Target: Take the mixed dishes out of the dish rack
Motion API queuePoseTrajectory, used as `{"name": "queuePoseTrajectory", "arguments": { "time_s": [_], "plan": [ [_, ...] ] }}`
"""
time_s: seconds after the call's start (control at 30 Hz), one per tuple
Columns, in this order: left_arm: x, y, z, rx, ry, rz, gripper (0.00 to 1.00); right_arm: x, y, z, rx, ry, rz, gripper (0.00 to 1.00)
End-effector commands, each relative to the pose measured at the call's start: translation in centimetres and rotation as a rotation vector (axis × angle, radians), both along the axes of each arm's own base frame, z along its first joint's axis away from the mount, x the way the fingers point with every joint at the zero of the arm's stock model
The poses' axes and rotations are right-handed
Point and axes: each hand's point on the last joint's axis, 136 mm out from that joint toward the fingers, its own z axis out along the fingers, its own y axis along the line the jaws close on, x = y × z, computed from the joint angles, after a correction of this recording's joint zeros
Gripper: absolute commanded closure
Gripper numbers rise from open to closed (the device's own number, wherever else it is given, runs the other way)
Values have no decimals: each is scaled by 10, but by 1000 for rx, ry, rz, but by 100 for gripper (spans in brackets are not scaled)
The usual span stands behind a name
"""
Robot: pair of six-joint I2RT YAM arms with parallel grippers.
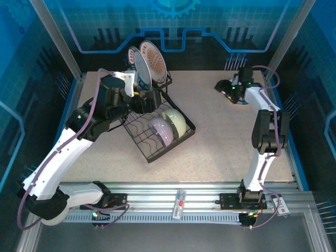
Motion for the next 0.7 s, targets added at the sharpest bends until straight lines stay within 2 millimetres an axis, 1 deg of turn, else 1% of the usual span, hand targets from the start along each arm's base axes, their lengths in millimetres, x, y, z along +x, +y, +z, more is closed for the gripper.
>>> {"name": "queuePoseTrajectory", "arguments": {
  "time_s": [0.0, 0.2, 0.3, 0.47, 0.57, 0.67],
  "plan": [
    [9, 22, -17, 37, 71, 123, 1, -28, 34, -28, -66, 86, 123, 25],
    [20, 32, -33, 30, 143, 188, 1, -51, 80, -48, -66, 147, 238, 35],
    [25, 36, -38, 27, 161, 210, 1, -67, 99, -57, -79, 181, 295, 44],
    [32, 39, -37, 27, 156, 223, 1, -92, 120, -72, -74, 230, 351, 54],
    [35, 39, -34, 32, 152, 220, 1, -104, 129, -78, -96, 257, 386, 58],
    [40, 40, -33, 36, 148, 219, 1, -112, 134, -79, -97, 267, 398, 60]
  ]
}}
